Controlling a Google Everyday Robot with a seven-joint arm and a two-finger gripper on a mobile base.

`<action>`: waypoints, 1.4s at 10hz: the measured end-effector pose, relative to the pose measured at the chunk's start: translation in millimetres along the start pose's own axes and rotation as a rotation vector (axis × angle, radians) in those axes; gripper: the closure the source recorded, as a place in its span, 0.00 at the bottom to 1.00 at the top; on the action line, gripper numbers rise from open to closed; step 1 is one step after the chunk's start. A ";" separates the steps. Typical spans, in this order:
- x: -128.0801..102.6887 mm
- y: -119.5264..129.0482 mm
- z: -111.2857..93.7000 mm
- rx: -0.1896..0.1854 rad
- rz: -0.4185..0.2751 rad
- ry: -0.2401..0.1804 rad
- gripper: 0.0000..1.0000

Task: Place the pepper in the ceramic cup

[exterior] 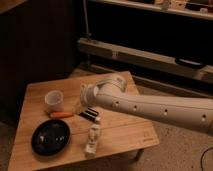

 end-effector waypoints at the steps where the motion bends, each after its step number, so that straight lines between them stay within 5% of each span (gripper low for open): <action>1: -0.1 0.0 0.0 0.000 0.000 0.000 0.20; 6: -2.8 4.0 4.7 0.009 0.013 -0.018 0.20; 11: -43.9 32.4 55.4 0.090 0.060 -0.012 0.21; 14: -34.6 -2.8 80.5 0.144 0.028 0.014 0.51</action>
